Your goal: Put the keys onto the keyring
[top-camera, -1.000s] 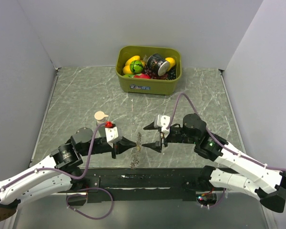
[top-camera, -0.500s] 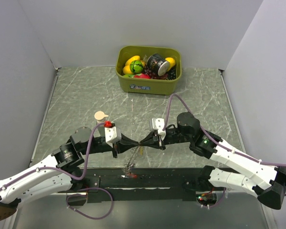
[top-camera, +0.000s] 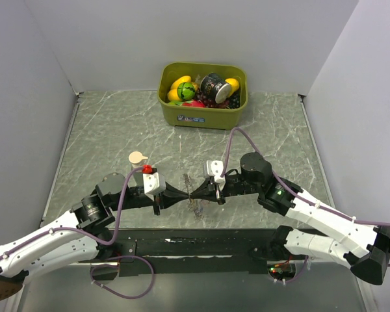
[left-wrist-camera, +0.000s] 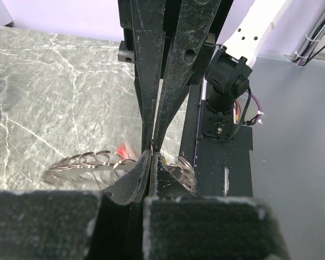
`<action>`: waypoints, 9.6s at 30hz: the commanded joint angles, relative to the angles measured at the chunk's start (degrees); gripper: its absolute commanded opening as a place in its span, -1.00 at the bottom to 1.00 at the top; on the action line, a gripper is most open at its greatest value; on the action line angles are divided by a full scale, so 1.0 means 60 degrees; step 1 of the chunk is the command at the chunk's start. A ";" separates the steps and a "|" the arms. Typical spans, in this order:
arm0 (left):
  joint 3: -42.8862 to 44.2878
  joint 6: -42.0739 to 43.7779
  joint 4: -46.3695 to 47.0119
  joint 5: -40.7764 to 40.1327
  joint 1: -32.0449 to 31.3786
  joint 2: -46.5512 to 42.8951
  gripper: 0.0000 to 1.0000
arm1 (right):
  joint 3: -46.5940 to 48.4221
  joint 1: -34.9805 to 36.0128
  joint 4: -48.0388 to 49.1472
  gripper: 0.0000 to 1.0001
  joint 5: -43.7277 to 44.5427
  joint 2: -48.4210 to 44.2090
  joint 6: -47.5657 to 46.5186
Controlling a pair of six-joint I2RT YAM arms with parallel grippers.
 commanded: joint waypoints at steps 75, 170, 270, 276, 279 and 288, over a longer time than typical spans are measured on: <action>0.2636 0.2429 -0.2790 -0.0317 -0.0132 0.2722 -0.98 | 0.1827 -0.0021 -0.2233 -0.86 0.1357 0.0628 -0.0526; -0.0853 0.1314 0.5400 0.0517 -0.0132 0.1693 -0.98 | -0.1338 -0.1311 0.0875 0.79 0.1328 -0.2419 0.0500; 0.0802 -0.1556 0.2532 -0.9046 -0.0176 0.4054 0.93 | -0.2230 -0.4368 0.0378 1.00 0.6559 -0.2713 0.5318; 0.0597 -0.2800 0.1229 -1.1155 -0.0191 0.2386 0.93 | -0.2685 -0.5950 0.0129 1.00 0.6544 -0.2888 0.6183; 0.0583 -0.3533 0.0116 -1.2356 -0.0176 0.1872 0.93 | -0.2846 -0.6480 0.0025 1.00 0.6544 -0.3108 0.6345; -0.0091 -0.5380 -0.1939 -1.4849 -0.0191 0.0831 0.93 | -0.2964 -0.6877 0.0083 0.99 0.7291 -0.3416 0.5776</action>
